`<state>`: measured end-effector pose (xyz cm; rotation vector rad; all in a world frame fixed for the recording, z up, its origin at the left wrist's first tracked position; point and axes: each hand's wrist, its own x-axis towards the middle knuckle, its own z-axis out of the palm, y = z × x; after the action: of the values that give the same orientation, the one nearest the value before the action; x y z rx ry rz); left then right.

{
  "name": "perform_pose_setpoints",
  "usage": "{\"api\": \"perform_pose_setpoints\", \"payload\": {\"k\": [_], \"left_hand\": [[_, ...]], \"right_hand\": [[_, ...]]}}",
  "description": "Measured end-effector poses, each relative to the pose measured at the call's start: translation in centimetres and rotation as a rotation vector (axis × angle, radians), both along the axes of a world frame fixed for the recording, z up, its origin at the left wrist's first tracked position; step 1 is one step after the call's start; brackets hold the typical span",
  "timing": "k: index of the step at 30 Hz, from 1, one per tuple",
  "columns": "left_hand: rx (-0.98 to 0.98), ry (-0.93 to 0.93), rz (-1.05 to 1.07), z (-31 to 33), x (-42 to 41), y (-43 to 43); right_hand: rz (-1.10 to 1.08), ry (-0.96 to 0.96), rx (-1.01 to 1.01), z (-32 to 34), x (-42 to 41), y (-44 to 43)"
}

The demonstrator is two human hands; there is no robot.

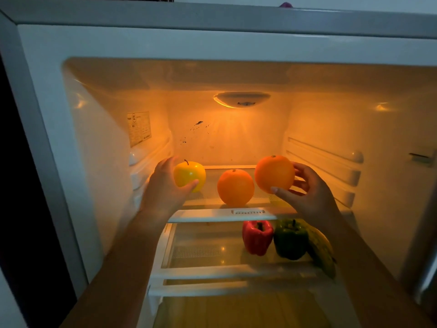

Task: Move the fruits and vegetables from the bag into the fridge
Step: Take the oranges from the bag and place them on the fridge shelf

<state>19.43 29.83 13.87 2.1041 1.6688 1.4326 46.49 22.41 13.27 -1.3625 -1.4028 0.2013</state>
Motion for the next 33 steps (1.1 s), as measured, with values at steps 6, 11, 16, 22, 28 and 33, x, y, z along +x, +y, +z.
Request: {"api": "perform_pose_setpoints", "payload": {"k": [6, 11, 16, 22, 28, 33], "left_hand": [[0.126, 0.003, -0.209, 1.5, 3.4, -3.5], [-0.043, 0.17, -0.319, 0.5, 6.2, -2.9], [-0.023, 0.202, -0.277, 0.9, 6.5, -1.4], [-0.002, 0.277, -0.229, 2.7, 7.2, 0.9], [-0.066, 0.344, -0.225, 1.6, 8.4, 2.2], [-0.027, 0.291, -0.196, 1.1, 7.9, 2.1]], "right_hand": [[0.002, 0.002, 0.002, 0.2, -0.1, -0.1], [-0.01, -0.007, -0.007, 0.1, 0.1, -0.1], [0.028, 0.004, -0.008, -0.3, 0.6, -0.1], [0.04, -0.004, -0.003, -0.7, 0.6, 0.4], [0.04, 0.01, -0.012, -0.9, 1.4, 0.4], [0.055, 0.026, -0.029, -1.0, 1.5, 0.5]]}}
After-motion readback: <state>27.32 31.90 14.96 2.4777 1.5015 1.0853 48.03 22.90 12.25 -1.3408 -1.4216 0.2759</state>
